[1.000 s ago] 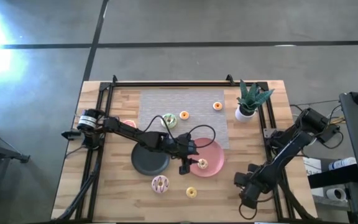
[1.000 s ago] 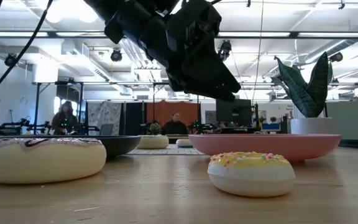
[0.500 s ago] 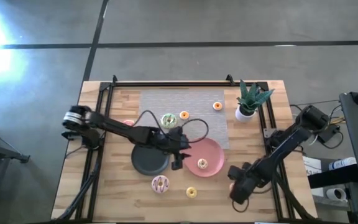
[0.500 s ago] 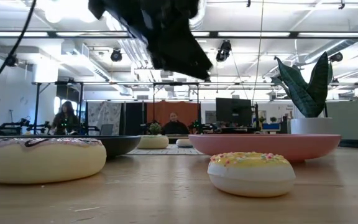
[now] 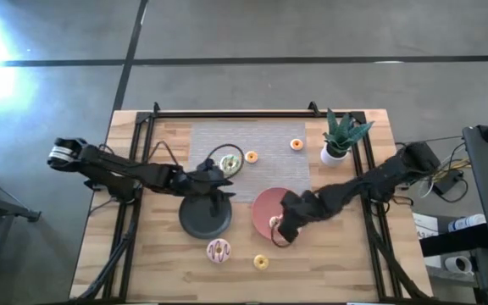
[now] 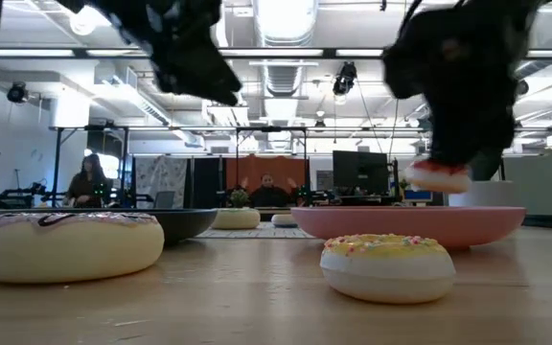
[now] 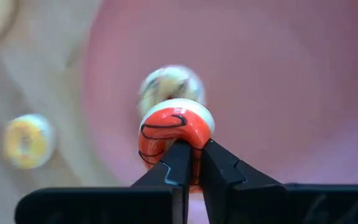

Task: Pick & Place donuts
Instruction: Put the small orange donut on the pink plate, then put the small yellow donut on the pink plate

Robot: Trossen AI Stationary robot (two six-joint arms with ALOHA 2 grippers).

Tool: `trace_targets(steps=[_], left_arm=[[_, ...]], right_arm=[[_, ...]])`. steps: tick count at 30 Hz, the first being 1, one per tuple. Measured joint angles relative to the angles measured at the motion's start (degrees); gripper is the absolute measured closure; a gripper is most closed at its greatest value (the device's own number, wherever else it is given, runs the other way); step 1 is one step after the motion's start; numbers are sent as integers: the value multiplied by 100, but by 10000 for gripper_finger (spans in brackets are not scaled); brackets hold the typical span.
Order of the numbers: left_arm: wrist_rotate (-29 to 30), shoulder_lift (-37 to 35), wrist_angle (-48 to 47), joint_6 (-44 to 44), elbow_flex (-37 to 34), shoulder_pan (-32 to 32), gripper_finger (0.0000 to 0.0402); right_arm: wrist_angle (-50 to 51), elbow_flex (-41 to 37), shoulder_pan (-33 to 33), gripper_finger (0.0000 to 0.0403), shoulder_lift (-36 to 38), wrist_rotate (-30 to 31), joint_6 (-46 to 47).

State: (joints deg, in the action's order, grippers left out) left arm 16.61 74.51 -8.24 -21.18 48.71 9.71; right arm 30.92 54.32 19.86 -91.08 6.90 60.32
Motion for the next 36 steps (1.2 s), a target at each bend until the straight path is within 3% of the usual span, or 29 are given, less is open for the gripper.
trace_targets(steps=[9,18,24,28,32,36], left_arm=[[2,-704,288,-756,-837,65,245],[3,-798,483,-783,-957,67,245],[3,-661,965,-713,-967,67,245],[-38,-582,1107,-713,-957,68,245],[-442,-576,1106,-635,-956,128,245],[-545,-576,1019,-366,-963,336,245]], right_arm=[[67,51,-263,372,-535,-716,-656],[848,324,-263,254,-476,-701,-750],[918,356,-263,205,-475,-654,-1050],[917,644,-165,195,-466,-408,-1420],[919,1051,40,197,-455,-97,-2180],[698,1366,230,197,-459,-177,-2880]])
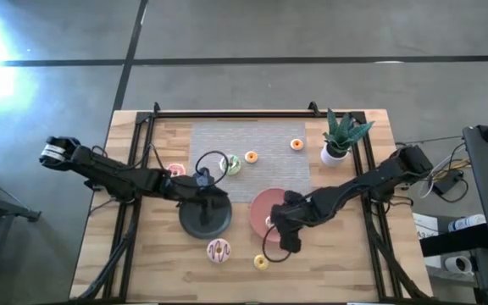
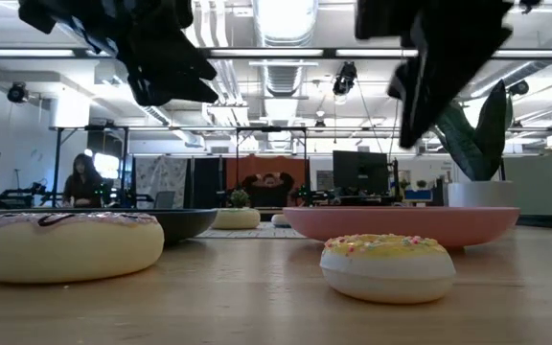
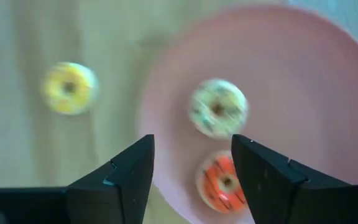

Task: Pick & Place donuts
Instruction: Put the small yellow donut on the pink plate

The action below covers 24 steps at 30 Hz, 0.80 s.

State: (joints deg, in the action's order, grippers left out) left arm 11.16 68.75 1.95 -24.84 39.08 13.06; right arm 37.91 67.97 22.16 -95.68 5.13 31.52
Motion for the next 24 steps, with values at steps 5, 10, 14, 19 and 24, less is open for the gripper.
trace_targets(steps=[5,10,14,19,24], left_arm=[[8,0,-263,78,-1,349,245],[92,0,-522,-124,-1,682,245],[110,2,-601,-231,-1,877,245],[247,2,-805,-252,-1,1087,245],[461,4,-953,-402,-3,1239,245]], right_arm=[[-648,208,190,197,-277,-660,-333],[-848,682,262,197,-1030,-873,-454],[-782,1374,303,197,-1775,-996,-585],[-554,1988,456,197,-2410,-892,-643],[-355,2108,647,198,-2538,-487,-344]])
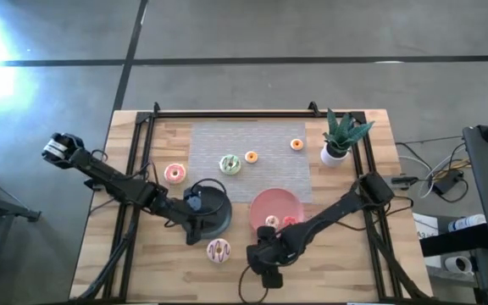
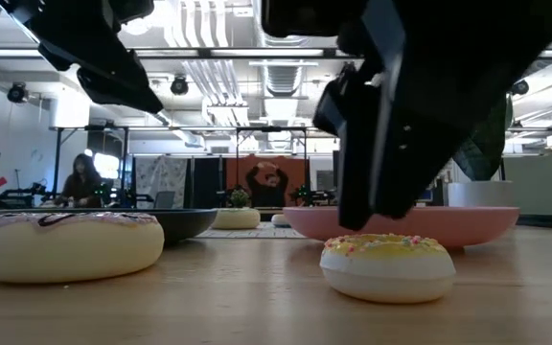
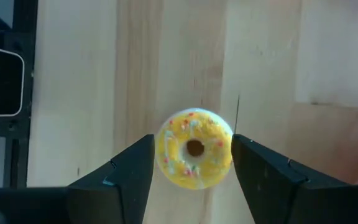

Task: Pick & Place donuts
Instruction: Put the small yellow donut on the pink plate

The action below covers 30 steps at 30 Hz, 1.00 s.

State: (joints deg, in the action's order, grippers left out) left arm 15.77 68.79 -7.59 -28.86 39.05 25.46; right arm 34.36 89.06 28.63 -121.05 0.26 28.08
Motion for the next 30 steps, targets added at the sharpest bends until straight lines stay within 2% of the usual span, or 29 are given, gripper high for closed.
trace_targets(steps=[4,19,23,27,28,30], left_arm=[[269,0,6,10,-7,50,245],[349,0,43,-282,-197,61,245],[420,0,45,-282,-197,59,245],[480,0,49,-283,-197,59,245],[489,0,48,-282,-197,59,245],[492,0,52,-284,-197,59,245]], right_arm=[[-2,-28,2,198,7,131,136],[-90,-127,-68,248,-267,-60,68],[-43,-127,-125,280,-231,-125,109],[69,-127,-259,334,-97,-288,334],[77,-119,-285,349,-22,-221,412],[282,-72,-289,377,251,304,568]])
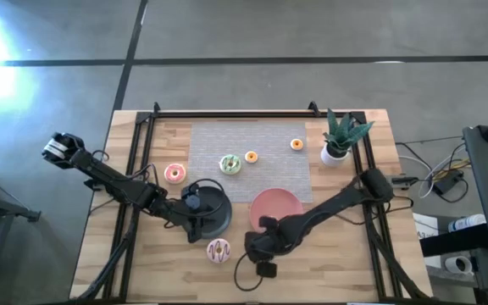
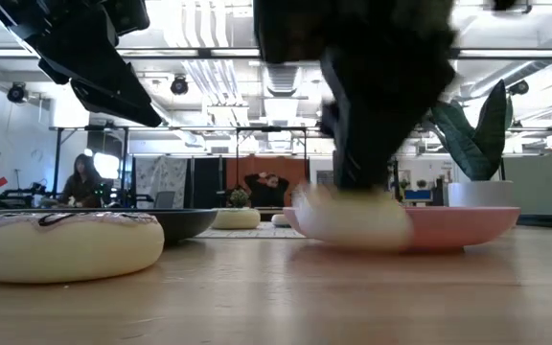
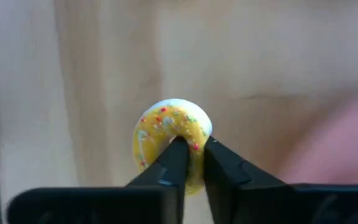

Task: Pick & Place donuts
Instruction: Put the small yellow donut on the pink plate

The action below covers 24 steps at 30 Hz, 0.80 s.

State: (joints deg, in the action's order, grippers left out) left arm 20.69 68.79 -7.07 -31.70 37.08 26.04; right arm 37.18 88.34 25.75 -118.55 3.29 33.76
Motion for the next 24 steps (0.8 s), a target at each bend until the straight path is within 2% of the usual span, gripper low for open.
trace_targets(steps=[3,6,9,12,17,19,24], left_arm=[[4,0,4,0,0,0,245],[111,-2,31,12,0,0,245],[227,-2,68,28,0,0,245],[298,-2,111,31,0,0,245],[308,-4,114,31,0,-4,245],[308,-4,113,24,0,-4,245],[334,-4,112,-14,0,-4,245]], right_arm=[[421,7,-20,387,560,946,274],[1268,-248,-218,385,1059,1126,787],[1905,-944,-515,383,1494,1164,1568],[1650,-1818,-811,383,2112,961,2273],[222,-3197,-1312,378,2807,148,2686],[-190,-3500,-1466,365,2944,1,2800],[-230,-3725,-1595,313,2905,-29,2668]])
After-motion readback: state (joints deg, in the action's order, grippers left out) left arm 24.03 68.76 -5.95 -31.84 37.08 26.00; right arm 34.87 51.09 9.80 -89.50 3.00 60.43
